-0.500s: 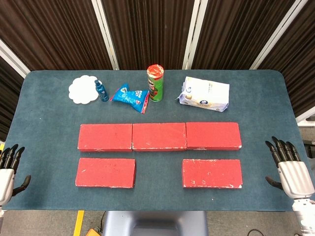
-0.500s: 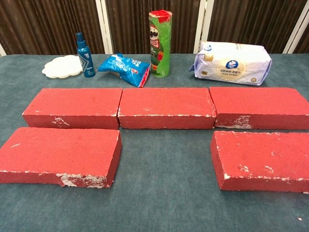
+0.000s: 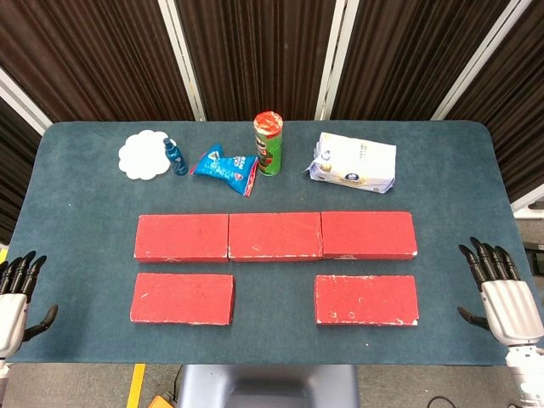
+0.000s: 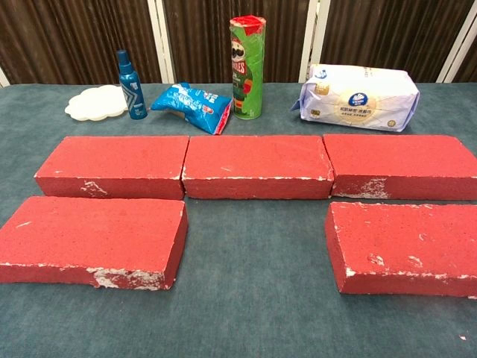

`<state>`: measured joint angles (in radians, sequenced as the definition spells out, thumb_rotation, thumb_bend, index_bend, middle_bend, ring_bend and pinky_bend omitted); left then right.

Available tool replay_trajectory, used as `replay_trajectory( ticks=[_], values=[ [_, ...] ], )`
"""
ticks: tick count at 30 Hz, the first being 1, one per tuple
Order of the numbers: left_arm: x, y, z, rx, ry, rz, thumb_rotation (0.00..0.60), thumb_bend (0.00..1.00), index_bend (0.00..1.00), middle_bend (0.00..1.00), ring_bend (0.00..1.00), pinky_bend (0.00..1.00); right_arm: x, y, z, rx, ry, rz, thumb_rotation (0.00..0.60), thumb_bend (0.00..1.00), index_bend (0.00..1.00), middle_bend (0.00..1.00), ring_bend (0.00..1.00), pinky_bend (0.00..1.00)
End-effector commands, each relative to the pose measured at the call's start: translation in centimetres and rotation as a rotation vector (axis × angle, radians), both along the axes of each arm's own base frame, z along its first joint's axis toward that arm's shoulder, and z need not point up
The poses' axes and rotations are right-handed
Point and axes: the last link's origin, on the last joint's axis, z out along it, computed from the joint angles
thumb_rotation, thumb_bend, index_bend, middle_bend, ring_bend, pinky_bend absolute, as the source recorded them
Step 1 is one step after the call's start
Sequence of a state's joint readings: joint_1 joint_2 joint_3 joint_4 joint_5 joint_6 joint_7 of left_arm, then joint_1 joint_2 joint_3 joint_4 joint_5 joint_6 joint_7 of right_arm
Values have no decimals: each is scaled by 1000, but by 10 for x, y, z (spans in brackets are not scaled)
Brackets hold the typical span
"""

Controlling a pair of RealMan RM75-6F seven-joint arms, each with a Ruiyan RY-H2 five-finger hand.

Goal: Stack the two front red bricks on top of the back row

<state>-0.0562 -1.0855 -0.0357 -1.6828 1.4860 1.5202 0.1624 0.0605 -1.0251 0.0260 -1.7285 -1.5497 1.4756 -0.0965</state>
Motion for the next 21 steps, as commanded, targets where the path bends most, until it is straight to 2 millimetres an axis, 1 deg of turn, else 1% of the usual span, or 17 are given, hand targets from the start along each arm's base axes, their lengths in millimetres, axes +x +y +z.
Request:
replay_trajectory(
  ticks=[1,4,7,14,18,21],
  values=[
    [-2,2,-1,-22,-11,12,600,315,0,0,0,35,0,0,0,2,-2,0,600,0,86,77,94,0],
    [0,7,0,-60,-36,34,600,295,0,0,0,35,0,0,-2,20,-7,-5,600,0,86,77,93,0],
    [13,14,3,-119,-17,24,600,275,0,0,0,18,-2,1,-4,48,-5,-26,600,0,86,77,94,0],
    [71,32,15,-274,101,-6,600,263,0,0,0,6,-3,-1,-5,75,-1,-47,600,0,86,77,93,0],
    [93,43,12,-340,145,12,600,253,0,0,0,6,-4,-2,-7,85,3,-56,600,0,86,77,93,0],
    [108,49,2,-385,128,8,600,242,0,0,0,5,-4,-3,-9,93,8,-60,600,0,86,77,92,0]
  ],
)
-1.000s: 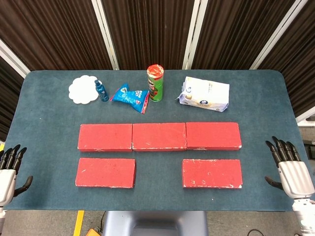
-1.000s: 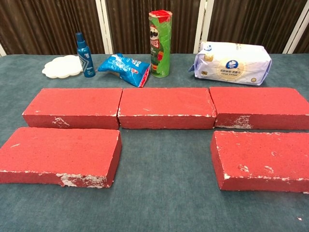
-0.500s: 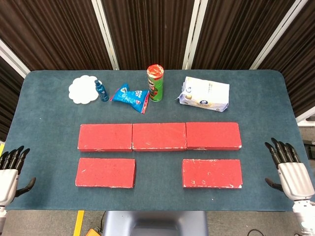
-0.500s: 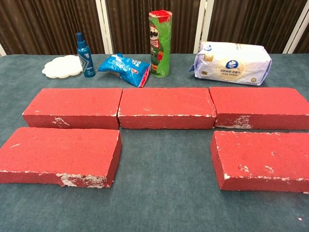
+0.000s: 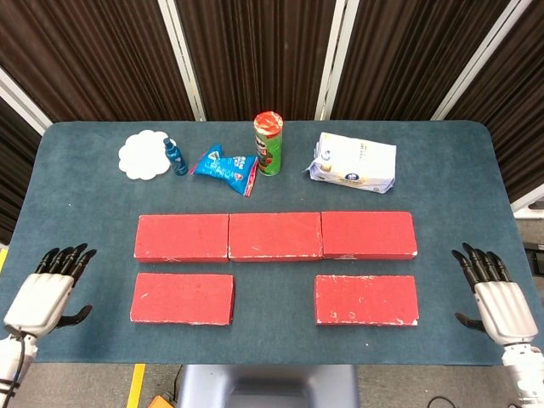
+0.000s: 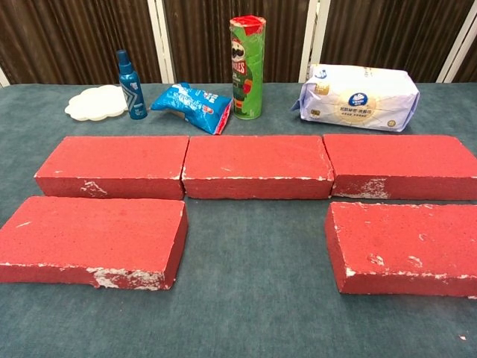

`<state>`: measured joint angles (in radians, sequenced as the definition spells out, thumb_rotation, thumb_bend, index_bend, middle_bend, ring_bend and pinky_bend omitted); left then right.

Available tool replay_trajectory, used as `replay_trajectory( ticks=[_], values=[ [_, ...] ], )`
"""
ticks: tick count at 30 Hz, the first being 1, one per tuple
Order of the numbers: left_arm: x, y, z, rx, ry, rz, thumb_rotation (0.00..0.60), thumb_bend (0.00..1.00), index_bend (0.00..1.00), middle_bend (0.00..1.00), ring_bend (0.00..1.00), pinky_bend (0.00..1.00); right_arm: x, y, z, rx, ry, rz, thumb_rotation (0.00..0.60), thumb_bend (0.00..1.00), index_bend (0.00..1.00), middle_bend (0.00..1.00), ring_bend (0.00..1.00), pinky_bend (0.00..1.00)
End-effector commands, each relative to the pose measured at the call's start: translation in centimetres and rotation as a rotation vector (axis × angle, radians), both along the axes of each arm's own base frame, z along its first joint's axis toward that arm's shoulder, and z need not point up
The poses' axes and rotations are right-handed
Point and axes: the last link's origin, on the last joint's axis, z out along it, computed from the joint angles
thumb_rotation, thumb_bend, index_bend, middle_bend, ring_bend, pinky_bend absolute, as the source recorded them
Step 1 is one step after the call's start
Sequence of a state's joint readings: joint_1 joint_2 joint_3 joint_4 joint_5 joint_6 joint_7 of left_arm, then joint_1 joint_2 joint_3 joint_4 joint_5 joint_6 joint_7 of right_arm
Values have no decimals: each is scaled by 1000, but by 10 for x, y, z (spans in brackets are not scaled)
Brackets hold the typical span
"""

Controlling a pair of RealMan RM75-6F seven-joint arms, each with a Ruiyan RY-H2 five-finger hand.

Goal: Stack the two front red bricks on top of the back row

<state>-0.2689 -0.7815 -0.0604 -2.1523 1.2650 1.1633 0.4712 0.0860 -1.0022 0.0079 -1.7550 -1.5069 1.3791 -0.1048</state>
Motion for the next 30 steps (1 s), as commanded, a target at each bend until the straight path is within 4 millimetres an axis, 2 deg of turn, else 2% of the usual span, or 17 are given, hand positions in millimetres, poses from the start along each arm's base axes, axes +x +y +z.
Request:
replay_trajectory(
  ticks=[1,11,17,30],
  values=[
    [30,13,-12,-88,1,-19,600,242,0,0,0,5,0,-1,-2,6,2,-2,600,0,86,77,92,0],
    [67,13,-63,-239,55,-73,600,242,0,0,0,8,0,-2,-6,18,10,-8,600,0,86,77,92,0],
    [85,13,-83,-236,72,-96,600,214,0,0,0,9,0,-3,-7,18,4,-9,600,0,86,77,93,0],
    [96,11,-112,-238,76,-37,600,202,0,0,0,9,-1,-4,-9,30,-4,-20,600,0,86,77,92,0]
  ],
)
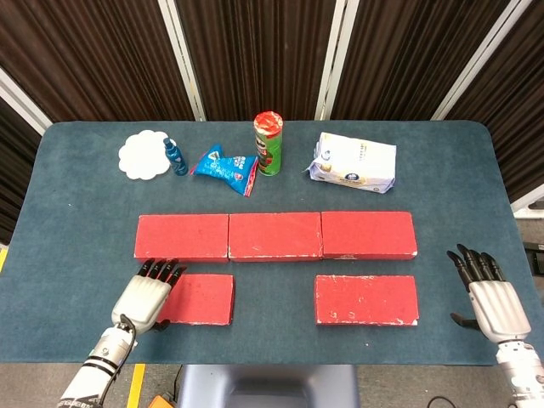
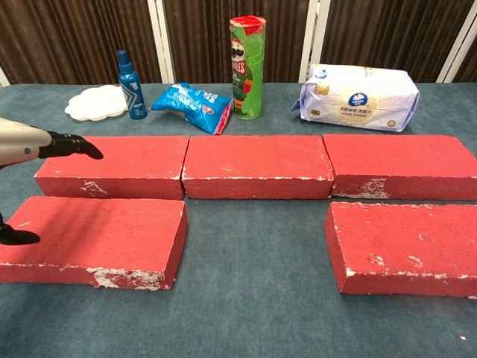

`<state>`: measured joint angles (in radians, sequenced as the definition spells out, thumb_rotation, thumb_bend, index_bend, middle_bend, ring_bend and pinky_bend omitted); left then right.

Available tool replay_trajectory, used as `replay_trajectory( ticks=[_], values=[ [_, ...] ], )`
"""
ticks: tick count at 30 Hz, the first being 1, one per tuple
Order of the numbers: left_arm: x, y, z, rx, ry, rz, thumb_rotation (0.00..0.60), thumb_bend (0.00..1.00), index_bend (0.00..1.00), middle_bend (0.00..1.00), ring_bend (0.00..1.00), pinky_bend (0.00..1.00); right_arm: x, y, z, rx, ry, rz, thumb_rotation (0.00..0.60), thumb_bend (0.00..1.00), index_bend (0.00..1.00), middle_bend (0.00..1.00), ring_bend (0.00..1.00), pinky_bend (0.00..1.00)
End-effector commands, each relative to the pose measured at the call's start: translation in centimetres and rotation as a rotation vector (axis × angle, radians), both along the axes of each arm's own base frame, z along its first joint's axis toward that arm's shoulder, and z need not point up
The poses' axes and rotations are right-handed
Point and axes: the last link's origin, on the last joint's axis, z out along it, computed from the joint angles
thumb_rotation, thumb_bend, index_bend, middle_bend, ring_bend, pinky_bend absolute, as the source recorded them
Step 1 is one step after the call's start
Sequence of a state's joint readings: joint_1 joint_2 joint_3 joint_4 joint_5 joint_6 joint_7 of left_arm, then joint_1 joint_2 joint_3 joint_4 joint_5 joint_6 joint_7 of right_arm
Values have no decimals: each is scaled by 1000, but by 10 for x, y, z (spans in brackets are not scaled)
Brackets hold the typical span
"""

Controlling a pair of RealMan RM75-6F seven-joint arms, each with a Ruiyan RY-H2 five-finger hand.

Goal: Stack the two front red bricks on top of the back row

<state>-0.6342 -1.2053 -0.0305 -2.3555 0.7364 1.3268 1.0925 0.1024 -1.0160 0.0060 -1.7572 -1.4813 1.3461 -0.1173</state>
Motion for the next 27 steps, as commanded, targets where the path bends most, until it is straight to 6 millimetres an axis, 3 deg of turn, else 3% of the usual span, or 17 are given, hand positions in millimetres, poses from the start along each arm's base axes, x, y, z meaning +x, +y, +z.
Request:
replay_trajectory(
  ticks=[1,27],
  values=[
    [3,-2,-9,-20,21,12,600,202,0,0,0,9,0,0,-1,6,0,-1,600,0,86,77,92,0],
    [19,-6,-39,-64,53,81,600,182,0,0,0,9,1,0,-4,25,-2,-10,600,0,86,77,92,0]
  ],
)
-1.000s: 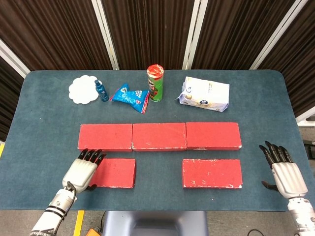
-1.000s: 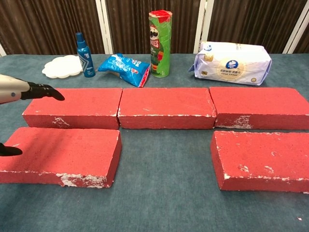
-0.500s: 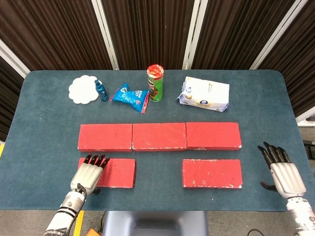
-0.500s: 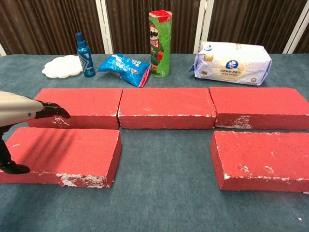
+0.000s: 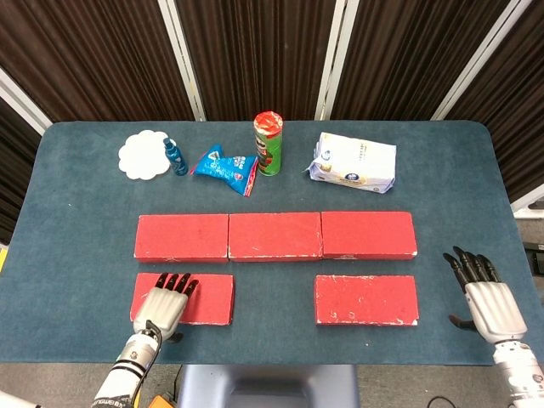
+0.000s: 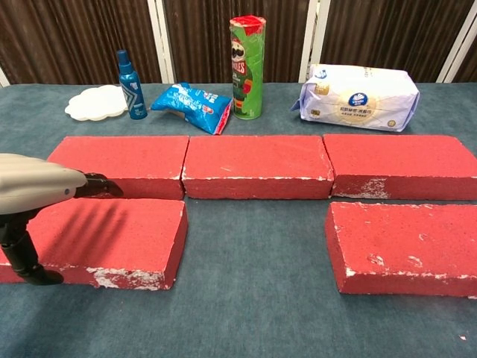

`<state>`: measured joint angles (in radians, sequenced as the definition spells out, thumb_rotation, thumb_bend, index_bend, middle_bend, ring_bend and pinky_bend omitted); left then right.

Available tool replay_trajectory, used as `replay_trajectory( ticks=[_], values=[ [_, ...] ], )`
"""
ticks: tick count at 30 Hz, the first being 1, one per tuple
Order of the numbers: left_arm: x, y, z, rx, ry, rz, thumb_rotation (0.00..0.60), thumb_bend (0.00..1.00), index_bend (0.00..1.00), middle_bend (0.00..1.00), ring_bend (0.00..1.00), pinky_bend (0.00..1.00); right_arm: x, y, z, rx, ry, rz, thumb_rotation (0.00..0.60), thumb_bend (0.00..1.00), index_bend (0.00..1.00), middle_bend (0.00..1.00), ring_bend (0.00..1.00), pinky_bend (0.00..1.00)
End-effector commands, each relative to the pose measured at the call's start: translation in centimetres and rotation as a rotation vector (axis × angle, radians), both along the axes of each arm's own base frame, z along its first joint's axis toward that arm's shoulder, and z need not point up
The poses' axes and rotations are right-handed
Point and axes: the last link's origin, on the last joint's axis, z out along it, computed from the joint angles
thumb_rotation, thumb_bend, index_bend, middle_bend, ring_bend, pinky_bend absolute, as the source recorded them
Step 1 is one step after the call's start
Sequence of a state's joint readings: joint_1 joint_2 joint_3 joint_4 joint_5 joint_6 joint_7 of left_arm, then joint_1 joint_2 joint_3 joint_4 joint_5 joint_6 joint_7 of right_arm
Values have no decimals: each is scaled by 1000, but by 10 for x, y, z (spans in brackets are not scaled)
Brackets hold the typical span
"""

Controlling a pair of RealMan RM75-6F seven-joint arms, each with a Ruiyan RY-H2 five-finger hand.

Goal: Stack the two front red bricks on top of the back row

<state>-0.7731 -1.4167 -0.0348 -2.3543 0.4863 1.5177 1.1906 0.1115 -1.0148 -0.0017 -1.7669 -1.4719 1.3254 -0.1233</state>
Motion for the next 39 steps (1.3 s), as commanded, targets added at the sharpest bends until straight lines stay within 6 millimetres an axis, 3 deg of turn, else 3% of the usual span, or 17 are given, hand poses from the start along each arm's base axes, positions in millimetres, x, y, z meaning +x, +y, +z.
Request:
replay_trajectory(
  ticks=[1,10,21,25,39],
  values=[
    [2,2,-2,4,-1,-6,600,182,0,0,0,9,0,0,-1,2,1,0,600,0,86,77,92,0],
    [4,11,-13,-1,6,10,600,187,0,0,0,8,0,0,-2,8,6,-9,600,0,86,76,92,0],
    [8,18,-13,4,3,17,600,185,0,0,0,8,1,0,-5,18,14,-10,600,0,86,77,92,0],
    [6,22,-15,1,13,30,600,0,0,0,0,8,1,0,-5,18,11,-8,600,0,86,77,92,0],
    [0,27,-18,-2,23,51,600,0,0,0,0,8,1,0,-4,17,13,-13,600,0,86,77,92,0]
  ],
)
